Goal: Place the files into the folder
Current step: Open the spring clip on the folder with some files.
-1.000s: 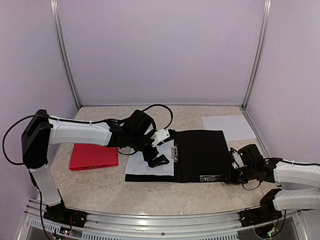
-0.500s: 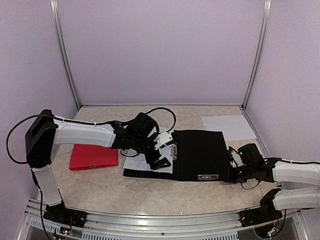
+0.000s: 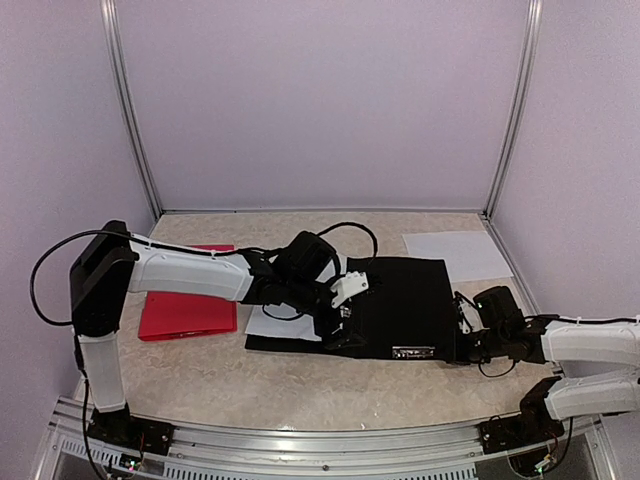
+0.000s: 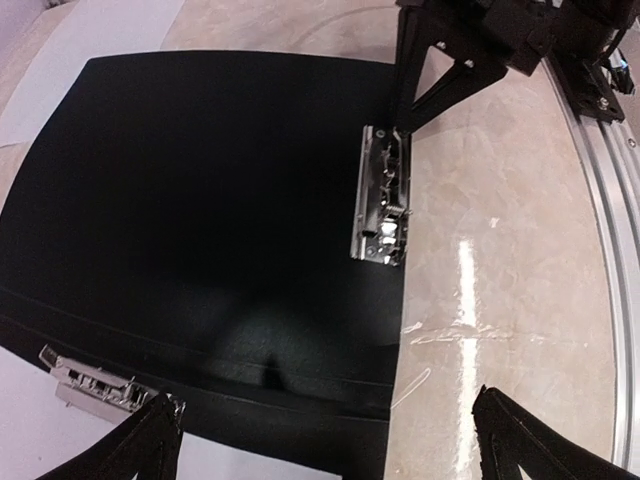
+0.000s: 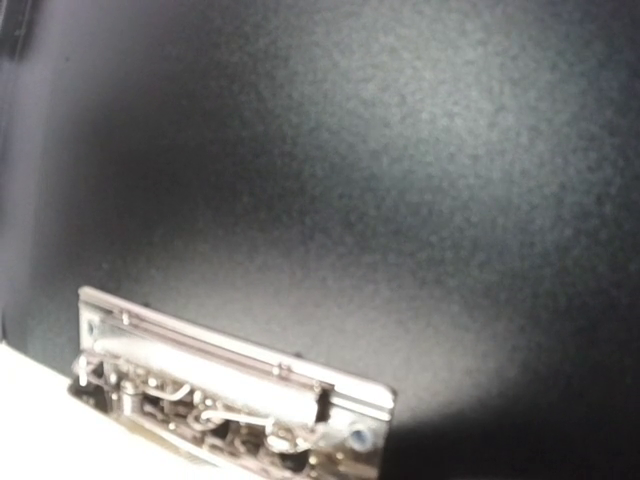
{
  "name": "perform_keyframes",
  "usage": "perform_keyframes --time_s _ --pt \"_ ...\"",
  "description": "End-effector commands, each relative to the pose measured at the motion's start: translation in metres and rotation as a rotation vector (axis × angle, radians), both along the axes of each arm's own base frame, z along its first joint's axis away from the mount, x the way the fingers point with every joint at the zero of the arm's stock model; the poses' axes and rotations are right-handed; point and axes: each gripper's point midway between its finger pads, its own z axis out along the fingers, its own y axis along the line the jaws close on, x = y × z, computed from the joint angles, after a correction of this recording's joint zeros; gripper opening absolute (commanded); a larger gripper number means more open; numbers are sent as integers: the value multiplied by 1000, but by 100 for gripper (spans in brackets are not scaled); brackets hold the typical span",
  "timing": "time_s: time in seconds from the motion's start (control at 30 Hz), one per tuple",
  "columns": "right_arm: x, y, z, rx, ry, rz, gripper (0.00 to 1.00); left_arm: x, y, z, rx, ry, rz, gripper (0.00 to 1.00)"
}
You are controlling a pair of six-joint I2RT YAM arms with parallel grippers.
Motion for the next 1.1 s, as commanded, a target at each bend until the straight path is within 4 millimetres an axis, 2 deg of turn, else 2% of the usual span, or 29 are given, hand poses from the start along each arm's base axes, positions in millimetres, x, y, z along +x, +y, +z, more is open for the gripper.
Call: perform_keyframes --time_s 0.0,0.07,0.1,0.23,0.57,0.73,1.07 --pt "-14 -12 -22 -75 57 1 0 -35 -41 9 -115 6 -184 98" --pt "-14 -12 -22 -72 55 2 0 -46 -54 6 -135 -14 -244 97" --pt "-14 -12 -22 -71 55 3 0 -51 -59 -2 -130 -23 -273 97" --pt "-14 -11 -19 -66 50 4 0 -59 -75 -19 -124 -44 -349 91" --pt "-14 -10 -16 -58 42 6 0 -44 -99 -48 -104 -70 -377 83" --pt "-14 -9 -17 -55 48 10 0 -34 -105 -55 -87 -67 -355 75" --pt "-13 -9 -18 -59 50 11 0 -33 -103 -82 -34 -4 -351 66"
